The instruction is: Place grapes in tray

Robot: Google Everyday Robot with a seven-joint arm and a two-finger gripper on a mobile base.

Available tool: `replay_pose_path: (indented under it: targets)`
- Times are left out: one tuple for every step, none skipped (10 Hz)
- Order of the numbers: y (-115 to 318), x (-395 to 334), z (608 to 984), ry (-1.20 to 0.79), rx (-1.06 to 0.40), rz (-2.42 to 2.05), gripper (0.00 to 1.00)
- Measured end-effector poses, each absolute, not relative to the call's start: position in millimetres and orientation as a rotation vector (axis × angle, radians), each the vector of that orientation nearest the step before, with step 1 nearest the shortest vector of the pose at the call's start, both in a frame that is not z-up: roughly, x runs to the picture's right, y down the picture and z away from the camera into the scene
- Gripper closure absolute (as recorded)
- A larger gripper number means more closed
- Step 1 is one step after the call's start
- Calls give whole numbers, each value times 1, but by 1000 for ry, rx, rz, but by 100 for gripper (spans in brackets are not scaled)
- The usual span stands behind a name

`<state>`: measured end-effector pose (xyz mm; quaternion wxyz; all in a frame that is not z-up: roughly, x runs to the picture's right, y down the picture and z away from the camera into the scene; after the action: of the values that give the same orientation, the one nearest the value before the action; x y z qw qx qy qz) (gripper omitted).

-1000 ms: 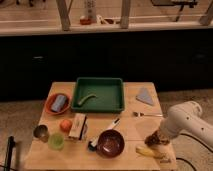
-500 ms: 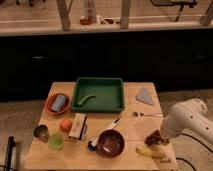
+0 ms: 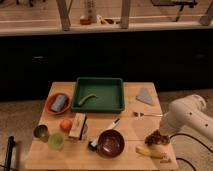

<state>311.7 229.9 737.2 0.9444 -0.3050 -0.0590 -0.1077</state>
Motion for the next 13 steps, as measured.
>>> replay_pose_path:
  targets:
    - [233,312,741,-124,-637,-210,74]
    - [233,309,746,-126,-648,-204,64]
    - [234,307,750,-126,-659,-194,54]
    - [234,308,753,-124,-667,-179,44]
    - [235,308,755,-122,-674,-168,32]
    - [235,307,756,-121,-676,-164,25]
    - [234,306,758,-122,-676,-160,21]
    - [234,307,758,-119,-677,-154,20]
    - [235,308,758,-117,-677,-149,20]
    - [236,308,759,-117,-679,-148,20]
    - [238,306,760,-119,-682,-150,20]
    - [240,305,761,-123,-683,-147,20]
    - [244,306,762,-125,-686,-141,20]
